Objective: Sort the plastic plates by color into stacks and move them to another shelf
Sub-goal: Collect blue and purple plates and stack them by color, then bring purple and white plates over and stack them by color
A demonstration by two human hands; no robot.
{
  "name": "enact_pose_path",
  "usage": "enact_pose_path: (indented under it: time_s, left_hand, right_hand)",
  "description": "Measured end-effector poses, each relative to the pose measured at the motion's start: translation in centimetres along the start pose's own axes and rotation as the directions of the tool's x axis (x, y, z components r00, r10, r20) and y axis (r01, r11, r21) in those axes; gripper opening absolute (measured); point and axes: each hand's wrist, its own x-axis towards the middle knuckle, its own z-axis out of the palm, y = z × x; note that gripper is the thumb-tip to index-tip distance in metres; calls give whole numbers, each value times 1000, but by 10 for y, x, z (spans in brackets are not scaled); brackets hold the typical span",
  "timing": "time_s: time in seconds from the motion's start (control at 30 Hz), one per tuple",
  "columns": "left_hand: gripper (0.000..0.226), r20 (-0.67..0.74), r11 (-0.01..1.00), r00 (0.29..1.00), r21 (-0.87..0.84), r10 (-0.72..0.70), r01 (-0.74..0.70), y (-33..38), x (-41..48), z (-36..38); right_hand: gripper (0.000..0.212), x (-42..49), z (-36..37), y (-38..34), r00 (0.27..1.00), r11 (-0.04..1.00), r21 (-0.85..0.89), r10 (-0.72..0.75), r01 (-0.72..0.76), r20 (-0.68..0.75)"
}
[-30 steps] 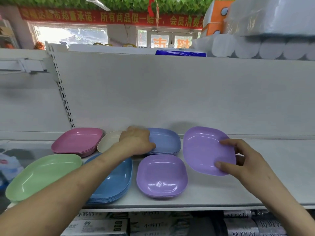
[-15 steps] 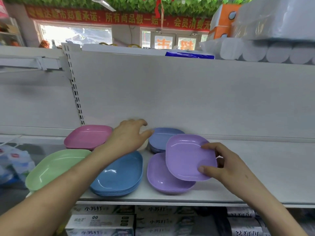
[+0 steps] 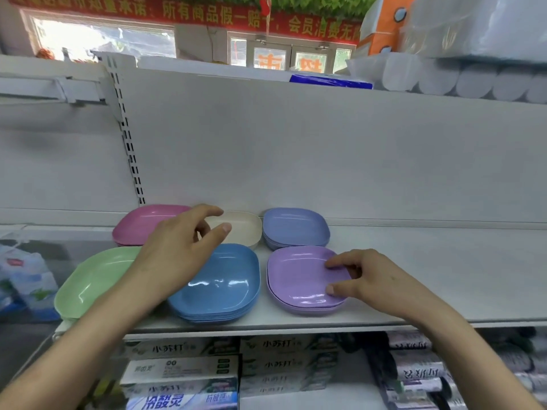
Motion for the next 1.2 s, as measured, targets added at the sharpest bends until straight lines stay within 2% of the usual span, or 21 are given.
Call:
enact_pose_path:
  time_s: [0.17,0.3,0.4,0.57,0.8,1.2]
  left_hand:
    - [34,4,1000,1000,-12,11,-11,4,-4,5]
    - [31,9,999,1000,-23,26,-25,20,-5,15]
    - [30,15,997,998,-42,66,-65,45,-4,32]
    - [26,24,983,987,-102,158,-155,112,3,90]
    - [21,109,933,946,-233,307,-276,234,-6,207]
    - [25,314,834,803,-413,507,-366,420,-43,394]
  right_hand:
    - [45,-1,8,-1,1000,999,-47,7,-7,-16]
    - [31,-5,4,7,997,998,-29,-49,48,-55]
    - [23,-12,-12,22,991,996,11,-89,91,-104]
    - [21,-41,-65,66,981,992,65,-92,104,-172]
    - [18,-106,-159,175,944,998,64,35,-15,-329]
    - [17,-237,-277,328,813,969,60,235,-241,-533]
